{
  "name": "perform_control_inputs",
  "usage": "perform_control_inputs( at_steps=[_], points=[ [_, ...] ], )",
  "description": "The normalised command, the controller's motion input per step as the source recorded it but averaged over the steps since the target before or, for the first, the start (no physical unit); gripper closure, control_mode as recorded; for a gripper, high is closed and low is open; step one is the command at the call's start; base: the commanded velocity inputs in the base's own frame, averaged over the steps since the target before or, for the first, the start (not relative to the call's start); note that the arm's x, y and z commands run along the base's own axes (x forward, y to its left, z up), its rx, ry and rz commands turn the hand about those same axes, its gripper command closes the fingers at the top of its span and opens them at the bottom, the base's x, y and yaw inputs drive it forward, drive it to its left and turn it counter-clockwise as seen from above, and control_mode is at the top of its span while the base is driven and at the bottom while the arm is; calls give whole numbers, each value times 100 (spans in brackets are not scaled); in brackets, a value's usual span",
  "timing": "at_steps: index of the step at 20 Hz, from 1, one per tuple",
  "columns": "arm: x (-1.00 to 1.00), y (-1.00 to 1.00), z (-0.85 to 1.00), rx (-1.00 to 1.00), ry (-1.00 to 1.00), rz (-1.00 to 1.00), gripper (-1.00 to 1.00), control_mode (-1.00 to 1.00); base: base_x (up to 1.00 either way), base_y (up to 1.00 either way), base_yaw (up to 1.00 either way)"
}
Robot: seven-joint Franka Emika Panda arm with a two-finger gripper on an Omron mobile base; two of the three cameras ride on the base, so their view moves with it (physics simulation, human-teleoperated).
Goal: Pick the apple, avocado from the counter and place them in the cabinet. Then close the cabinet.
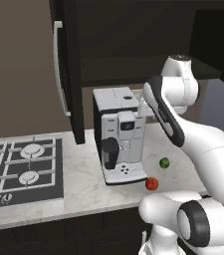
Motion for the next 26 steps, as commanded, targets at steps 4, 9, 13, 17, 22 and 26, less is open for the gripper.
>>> perform_control_inputs(
  at_steps=[4,9,13,17,22,26],
  points=[
    [-6,0,-28,0,0,1,-100,-100,0,0,0],
    [-50,2,-87,0,-7,13,-100,-100,0,0,0],
    [-49,1,-100,0,0,9,-100,-100,0,0,0],
    [-22,3,-91,-3,0,2,-100,-100,0,0,0],
    [-2,3,-87,-3,0,0,-100,-100,0,0,0],
    [0,2,-80,0,1,0,-100,-100,0,0,0]
  ],
)
